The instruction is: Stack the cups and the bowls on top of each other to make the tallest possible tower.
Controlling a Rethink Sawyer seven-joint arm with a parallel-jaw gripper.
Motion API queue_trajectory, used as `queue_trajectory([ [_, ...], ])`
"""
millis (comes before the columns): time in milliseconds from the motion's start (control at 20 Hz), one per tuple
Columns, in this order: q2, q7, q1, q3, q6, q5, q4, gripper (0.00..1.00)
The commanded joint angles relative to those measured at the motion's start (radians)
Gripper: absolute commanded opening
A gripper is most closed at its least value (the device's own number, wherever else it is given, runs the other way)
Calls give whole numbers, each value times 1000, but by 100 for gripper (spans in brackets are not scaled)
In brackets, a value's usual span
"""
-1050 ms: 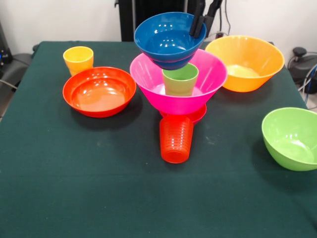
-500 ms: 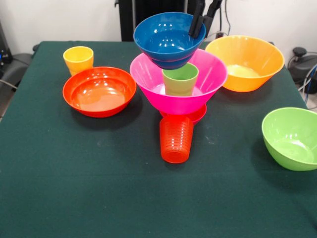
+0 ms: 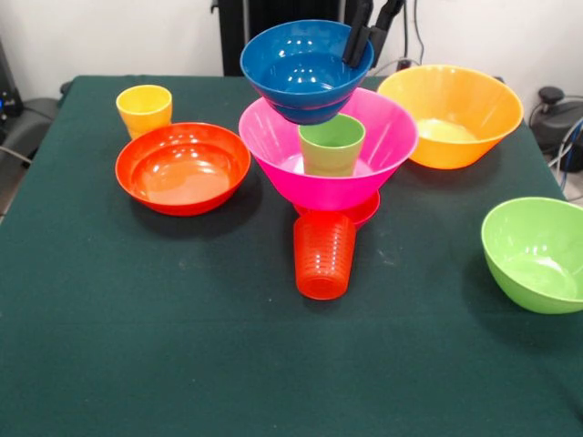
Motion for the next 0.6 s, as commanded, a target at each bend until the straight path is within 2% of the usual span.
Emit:
queue_trajectory([
  [50, 15, 64, 33, -58, -69, -64, 57, 0],
  [600, 17, 66, 55, -78, -72, -27, 61, 0],
])
